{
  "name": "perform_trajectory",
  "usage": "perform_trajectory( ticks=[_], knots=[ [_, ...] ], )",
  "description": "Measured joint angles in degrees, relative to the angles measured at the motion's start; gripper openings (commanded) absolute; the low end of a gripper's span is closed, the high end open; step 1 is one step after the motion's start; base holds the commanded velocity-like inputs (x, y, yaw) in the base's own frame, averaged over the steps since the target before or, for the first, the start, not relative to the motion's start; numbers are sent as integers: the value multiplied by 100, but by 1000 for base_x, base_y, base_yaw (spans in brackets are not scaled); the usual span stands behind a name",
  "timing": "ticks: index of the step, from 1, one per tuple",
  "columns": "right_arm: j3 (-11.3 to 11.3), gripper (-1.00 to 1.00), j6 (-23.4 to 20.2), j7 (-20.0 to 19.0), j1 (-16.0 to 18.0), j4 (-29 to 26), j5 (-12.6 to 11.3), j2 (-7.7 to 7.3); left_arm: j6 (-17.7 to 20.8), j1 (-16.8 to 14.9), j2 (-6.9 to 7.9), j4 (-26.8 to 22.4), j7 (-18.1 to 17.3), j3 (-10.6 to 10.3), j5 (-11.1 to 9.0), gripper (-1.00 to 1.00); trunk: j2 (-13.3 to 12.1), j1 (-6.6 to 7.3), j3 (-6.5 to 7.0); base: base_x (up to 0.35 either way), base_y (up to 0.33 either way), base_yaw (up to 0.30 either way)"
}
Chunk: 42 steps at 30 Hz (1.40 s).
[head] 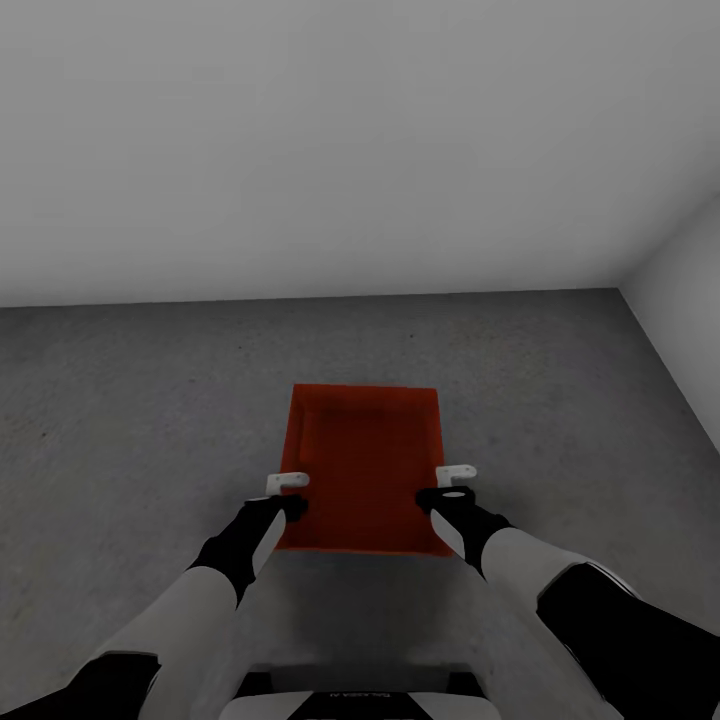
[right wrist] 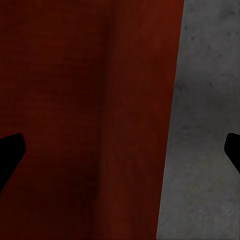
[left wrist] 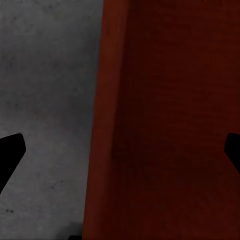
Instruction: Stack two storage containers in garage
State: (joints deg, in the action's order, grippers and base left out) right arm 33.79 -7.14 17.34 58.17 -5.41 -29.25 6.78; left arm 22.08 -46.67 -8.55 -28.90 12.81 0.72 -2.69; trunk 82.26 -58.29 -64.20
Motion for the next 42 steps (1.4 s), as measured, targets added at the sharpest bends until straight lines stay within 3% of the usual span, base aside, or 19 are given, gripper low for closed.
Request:
perform_trajectory(
  ticks=[4,42],
  knots=[
    [0,100,0,0,0,0,0,-7,4,0,-2,0,-3,0,-1,100,0,0,0,0,0,0],
    [0,100,-2,-8,0,-1,9,-7,59,0,-2,0,-4,0,-1,100,-1523,834,682,0,0,0]
  ],
)
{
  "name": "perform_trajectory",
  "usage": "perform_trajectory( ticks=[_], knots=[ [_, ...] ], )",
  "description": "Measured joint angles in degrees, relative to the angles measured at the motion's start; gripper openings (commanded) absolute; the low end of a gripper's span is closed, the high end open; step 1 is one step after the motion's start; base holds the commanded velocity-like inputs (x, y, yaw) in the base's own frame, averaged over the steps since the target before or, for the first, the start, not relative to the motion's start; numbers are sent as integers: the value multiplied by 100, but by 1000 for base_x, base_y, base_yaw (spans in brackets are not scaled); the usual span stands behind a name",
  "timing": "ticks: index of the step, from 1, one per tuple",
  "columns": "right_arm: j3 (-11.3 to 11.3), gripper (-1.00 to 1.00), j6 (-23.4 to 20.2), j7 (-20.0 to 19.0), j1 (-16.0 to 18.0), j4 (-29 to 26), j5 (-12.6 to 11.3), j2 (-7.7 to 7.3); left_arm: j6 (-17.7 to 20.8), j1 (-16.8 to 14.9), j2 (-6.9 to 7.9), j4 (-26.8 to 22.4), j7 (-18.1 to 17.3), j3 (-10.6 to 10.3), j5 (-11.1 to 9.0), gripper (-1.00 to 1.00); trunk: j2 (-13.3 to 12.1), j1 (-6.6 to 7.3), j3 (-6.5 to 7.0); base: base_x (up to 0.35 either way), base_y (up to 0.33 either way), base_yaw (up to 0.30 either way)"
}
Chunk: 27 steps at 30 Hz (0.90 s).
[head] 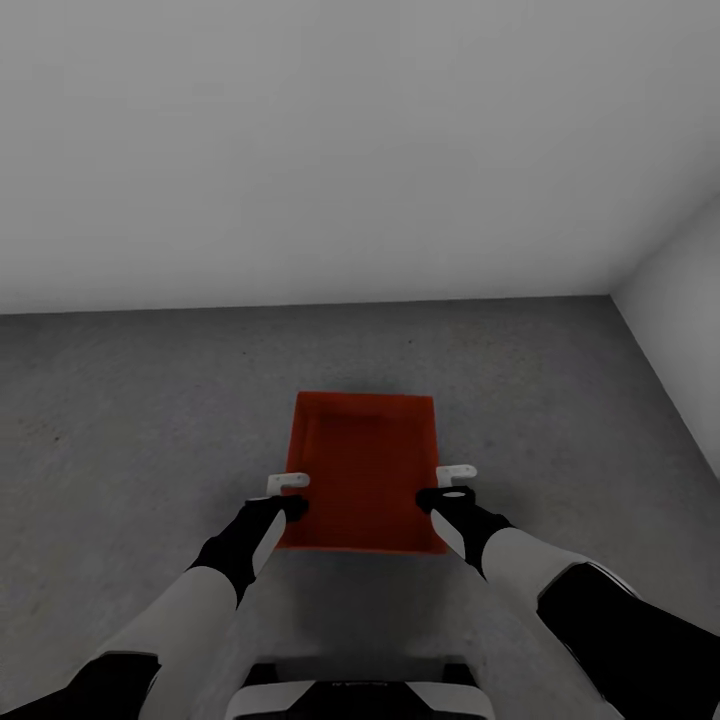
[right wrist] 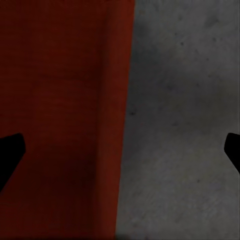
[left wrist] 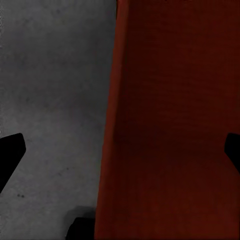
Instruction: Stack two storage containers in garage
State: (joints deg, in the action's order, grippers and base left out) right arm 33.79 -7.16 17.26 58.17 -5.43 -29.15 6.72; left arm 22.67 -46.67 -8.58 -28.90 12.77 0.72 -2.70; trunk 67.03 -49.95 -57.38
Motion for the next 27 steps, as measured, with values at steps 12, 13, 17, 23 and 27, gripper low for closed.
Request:
perform_trajectory(
  ticks=[12,13,17,23,27],
  knots=[
    [-1,100,2,22,0,1,-9,-10,0,0,0,-1,0,5,0,100,-482,264,216,0,0,0],
    [-3,100,2,23,0,1,-9,-12,0,0,3,-1,0,5,0,100,-522,286,233,0,0,0],
    [-6,100,2,26,0,1,-9,-18,0,0,0,2,2,5,0,100,-682,374,305,0,0,0],
    [-5,100,2,26,0,1,-12,-16,0,0,-1,8,8,2,0,100,-923,505,413,0,0,0],
    [-1,100,2,26,0,1,-12,-7,0,0,-1,8,15,3,0,100,-1084,593,485,0,0,0]
  ],
)
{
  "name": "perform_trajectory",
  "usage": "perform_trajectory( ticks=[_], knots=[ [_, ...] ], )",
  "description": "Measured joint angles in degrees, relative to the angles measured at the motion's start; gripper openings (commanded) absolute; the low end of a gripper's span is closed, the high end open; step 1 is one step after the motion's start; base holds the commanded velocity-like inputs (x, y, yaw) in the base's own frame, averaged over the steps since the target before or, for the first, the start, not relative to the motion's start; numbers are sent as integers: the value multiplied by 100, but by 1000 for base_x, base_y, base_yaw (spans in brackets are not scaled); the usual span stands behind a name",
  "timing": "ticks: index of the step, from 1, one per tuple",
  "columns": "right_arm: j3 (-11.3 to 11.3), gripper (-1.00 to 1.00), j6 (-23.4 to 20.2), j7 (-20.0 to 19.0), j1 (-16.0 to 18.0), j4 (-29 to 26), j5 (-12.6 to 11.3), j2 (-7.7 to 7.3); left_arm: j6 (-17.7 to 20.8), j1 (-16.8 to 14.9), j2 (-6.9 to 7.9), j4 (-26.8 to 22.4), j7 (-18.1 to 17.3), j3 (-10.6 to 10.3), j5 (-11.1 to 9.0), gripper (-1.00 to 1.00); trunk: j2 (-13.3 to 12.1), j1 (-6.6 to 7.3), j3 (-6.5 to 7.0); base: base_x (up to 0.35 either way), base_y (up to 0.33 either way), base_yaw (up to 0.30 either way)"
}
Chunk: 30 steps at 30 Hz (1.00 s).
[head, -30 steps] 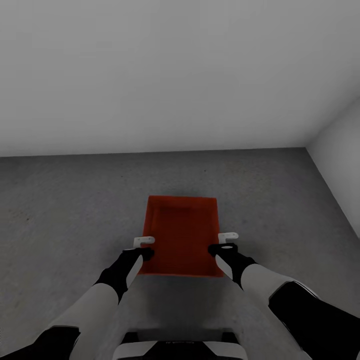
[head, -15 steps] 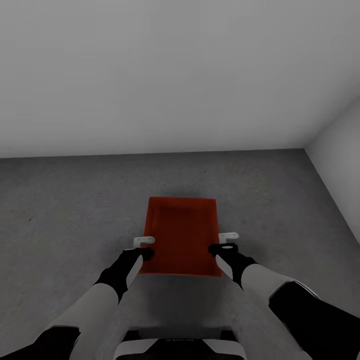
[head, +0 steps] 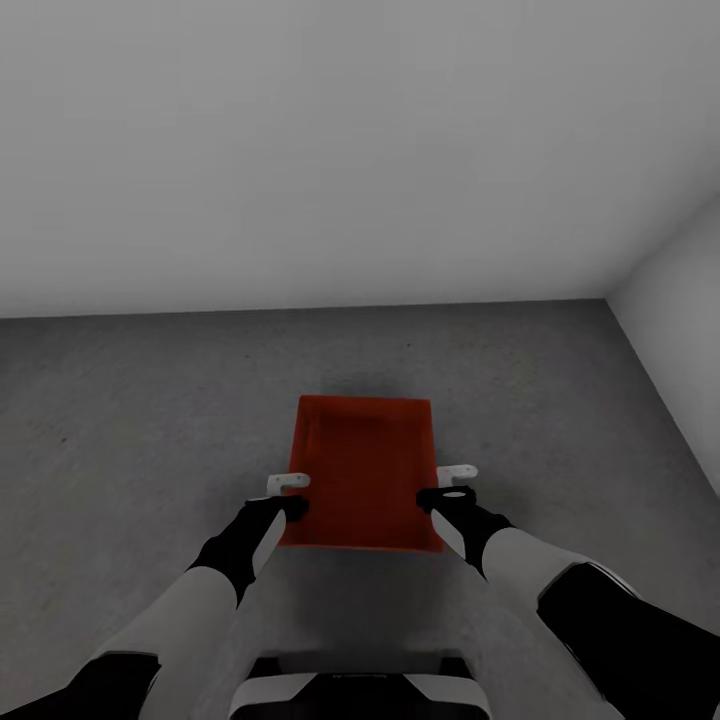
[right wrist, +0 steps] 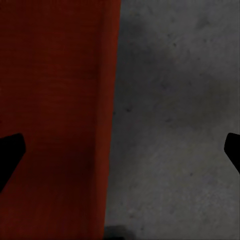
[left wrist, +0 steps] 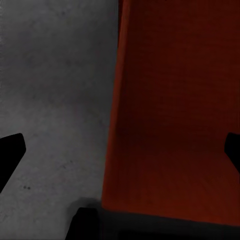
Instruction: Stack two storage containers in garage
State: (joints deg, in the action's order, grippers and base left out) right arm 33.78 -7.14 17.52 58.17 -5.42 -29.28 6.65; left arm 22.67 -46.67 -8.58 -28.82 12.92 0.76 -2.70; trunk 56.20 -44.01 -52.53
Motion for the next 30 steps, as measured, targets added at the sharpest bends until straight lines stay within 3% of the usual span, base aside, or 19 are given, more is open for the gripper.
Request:
perform_trajectory(
  ticks=[27,30],
  knots=[
    [1,100,9,0,0,0,-6,5,-8,0,0,0,-6,3,0,100,-1084,594,485,0,0,0],
    [0,100,9,0,0,0,-7,5,-14,0,0,0,-6,2,0,100,-1085,594,486,35,0,0]
  ],
)
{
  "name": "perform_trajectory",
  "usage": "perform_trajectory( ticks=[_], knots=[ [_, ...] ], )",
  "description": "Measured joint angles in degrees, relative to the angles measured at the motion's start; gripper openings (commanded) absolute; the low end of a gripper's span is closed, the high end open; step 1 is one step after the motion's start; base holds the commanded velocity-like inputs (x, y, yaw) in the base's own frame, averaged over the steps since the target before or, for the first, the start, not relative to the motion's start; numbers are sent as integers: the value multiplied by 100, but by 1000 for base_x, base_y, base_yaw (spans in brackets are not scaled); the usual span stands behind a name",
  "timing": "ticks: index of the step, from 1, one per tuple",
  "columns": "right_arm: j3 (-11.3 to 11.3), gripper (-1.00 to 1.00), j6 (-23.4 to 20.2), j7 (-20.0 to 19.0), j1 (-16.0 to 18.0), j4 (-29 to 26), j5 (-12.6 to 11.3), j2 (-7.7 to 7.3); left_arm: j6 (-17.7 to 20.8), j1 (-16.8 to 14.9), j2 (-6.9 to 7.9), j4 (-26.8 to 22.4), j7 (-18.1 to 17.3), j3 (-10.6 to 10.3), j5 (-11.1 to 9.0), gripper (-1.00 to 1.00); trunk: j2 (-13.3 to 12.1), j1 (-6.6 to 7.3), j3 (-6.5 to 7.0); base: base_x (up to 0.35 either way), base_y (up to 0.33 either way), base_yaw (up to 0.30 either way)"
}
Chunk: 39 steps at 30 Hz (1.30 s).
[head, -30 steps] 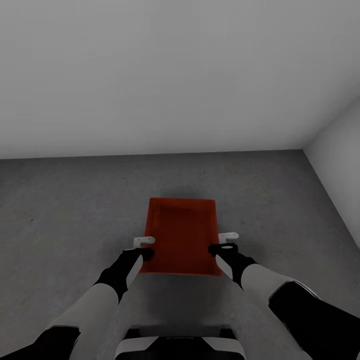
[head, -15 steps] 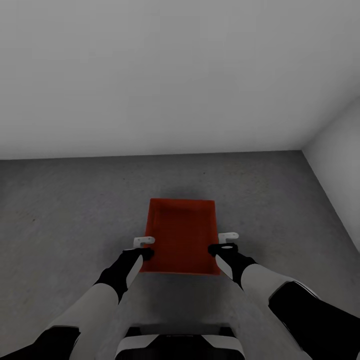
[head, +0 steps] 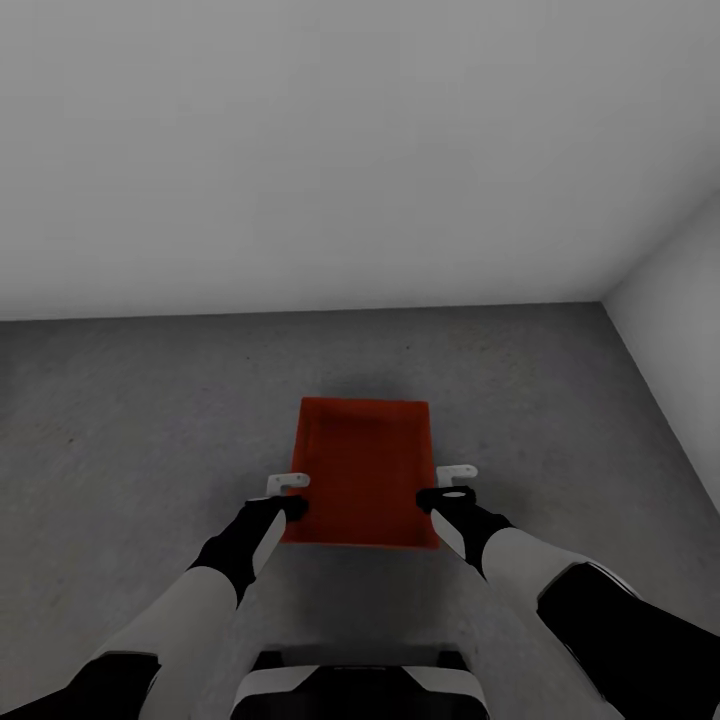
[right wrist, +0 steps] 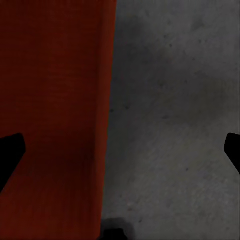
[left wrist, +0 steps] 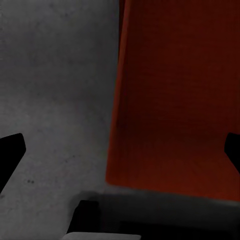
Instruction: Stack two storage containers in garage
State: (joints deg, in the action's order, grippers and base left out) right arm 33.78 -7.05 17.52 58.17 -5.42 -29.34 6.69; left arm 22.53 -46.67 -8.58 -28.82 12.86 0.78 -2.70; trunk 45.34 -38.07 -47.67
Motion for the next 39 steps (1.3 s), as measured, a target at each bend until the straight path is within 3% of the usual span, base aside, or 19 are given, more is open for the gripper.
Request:
perform_trajectory(
  ticks=[22,31,36,39],
  knots=[
    [-7,100,2,-3,17,24,-17,-13,-57,0,22,57,-13,-8,-20,100,0,0,0,8,0,0],
    [-8,100,7,-19,14,212,-20,-5,-71,0,88,750,-15,-5,-203,100,0,0,0,0,0,0],
    [-12,100,3,-20,11,292,-26,-26,-77,0,214,1106,-24,-4,-297,100,0,0,0,0,0,0],
    [-9,100,-14,-25,10,302,-27,-27,-84,-1,296,1301,-32,-3,-455,100,0,0,0,0,0,0]
  ],
)
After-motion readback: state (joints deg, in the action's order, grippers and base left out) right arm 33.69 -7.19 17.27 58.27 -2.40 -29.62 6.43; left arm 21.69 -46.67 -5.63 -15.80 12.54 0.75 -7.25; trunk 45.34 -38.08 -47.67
